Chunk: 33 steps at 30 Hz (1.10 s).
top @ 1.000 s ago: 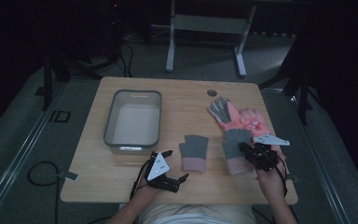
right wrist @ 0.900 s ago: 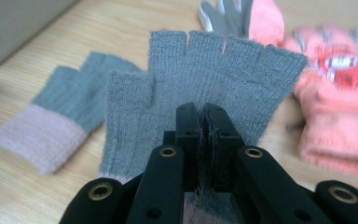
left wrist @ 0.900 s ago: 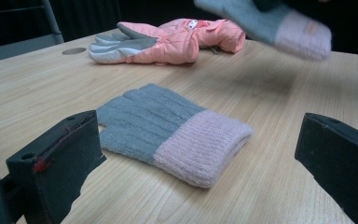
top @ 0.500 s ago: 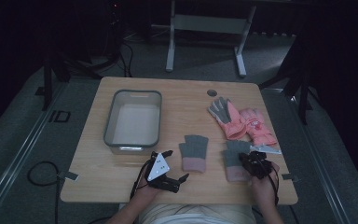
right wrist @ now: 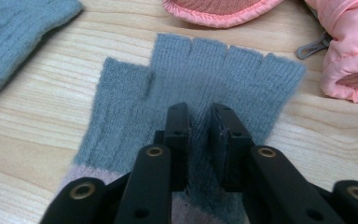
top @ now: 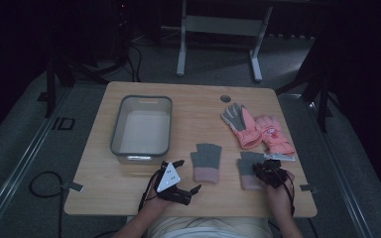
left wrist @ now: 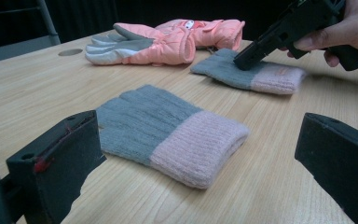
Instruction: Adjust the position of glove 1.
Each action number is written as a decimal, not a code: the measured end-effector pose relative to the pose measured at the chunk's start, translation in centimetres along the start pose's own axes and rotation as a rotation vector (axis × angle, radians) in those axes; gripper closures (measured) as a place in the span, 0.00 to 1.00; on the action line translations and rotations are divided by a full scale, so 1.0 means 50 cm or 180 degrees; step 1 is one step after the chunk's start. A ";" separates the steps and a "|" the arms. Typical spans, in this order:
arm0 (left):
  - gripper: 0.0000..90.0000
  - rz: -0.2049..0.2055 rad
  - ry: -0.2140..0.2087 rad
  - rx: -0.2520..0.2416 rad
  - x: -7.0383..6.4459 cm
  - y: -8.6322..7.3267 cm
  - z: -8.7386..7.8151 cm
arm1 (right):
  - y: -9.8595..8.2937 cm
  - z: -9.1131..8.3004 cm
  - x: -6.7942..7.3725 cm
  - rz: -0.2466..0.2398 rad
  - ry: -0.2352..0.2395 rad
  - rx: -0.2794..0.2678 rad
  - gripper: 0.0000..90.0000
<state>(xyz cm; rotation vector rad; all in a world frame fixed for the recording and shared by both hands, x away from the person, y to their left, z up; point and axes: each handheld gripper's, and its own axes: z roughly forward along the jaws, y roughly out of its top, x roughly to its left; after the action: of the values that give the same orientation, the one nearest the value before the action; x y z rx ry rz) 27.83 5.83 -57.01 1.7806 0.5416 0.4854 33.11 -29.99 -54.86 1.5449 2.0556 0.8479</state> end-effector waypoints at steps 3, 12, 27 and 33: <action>0.00 -0.0002 0.0001 0.0002 0.000 0.000 0.000 | 0.004 -0.007 -0.006 -0.0056 0.0044 0.0001 0.77; 0.00 0.0022 0.0001 0.0001 -0.001 0.000 0.000 | 0.026 -0.019 -0.037 -0.0705 0.0517 0.0058 0.66; 0.00 0.0010 0.0007 0.0004 -0.001 0.000 0.001 | 0.028 -0.004 -0.044 -0.0962 0.0653 0.0234 0.63; 0.00 0.0021 0.0011 0.0006 -0.001 0.000 0.001 | 0.024 0.004 -0.043 -0.0987 0.0611 0.0263 0.67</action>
<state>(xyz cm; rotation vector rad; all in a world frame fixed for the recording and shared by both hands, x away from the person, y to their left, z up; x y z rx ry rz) 27.81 5.78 -57.01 1.7840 0.5387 0.4928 34.67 -31.76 -54.24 1.1761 2.4146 0.8264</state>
